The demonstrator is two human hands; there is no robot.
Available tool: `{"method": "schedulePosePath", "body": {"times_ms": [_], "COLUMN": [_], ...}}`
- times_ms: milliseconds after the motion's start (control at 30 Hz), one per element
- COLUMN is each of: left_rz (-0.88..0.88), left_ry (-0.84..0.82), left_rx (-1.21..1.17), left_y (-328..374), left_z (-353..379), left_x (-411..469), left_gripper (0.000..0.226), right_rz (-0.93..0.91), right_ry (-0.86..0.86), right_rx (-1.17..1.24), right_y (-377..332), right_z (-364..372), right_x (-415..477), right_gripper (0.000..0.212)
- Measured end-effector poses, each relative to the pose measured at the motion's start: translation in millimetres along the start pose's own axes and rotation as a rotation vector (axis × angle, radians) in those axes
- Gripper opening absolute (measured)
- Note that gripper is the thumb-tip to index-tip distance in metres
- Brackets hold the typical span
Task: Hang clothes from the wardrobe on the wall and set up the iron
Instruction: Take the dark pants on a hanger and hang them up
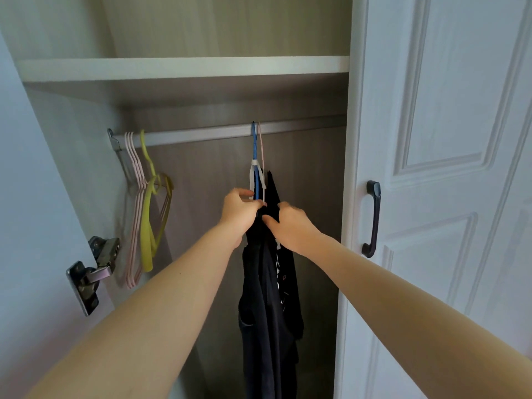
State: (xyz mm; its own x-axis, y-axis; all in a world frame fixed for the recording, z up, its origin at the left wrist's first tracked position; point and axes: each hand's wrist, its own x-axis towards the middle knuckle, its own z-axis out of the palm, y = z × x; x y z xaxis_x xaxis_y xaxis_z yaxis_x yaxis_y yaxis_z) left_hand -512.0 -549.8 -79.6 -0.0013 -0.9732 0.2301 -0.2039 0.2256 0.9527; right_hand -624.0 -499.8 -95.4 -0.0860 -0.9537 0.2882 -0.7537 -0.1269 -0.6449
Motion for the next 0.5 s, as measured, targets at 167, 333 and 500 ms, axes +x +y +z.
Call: {"method": "schedulePosePath", "body": {"times_ms": [167, 333, 500], "left_rz": [-0.044, -0.068, -0.02], "left_ry": [-0.045, -0.064, -0.012], "left_rx": [-0.07, -0.073, -0.083], "left_y": [-1.0, 1.3, 6.1], "left_z": [0.5, 0.0, 0.5], "left_x": [18.9, 31.9, 49.5], "left_gripper": [0.024, 0.025, 0.032], "right_rz": [0.113, 0.18, 0.278], "right_ry": [-0.021, -0.039, -0.019], "right_rx": [0.207, 0.303, 0.622], "right_y": [-6.4, -6.0, -14.0], "right_z": [-4.8, -1.6, 3.9], "right_x": [21.5, 40.0, 46.0], "right_gripper": [0.058, 0.053, 0.038]}}
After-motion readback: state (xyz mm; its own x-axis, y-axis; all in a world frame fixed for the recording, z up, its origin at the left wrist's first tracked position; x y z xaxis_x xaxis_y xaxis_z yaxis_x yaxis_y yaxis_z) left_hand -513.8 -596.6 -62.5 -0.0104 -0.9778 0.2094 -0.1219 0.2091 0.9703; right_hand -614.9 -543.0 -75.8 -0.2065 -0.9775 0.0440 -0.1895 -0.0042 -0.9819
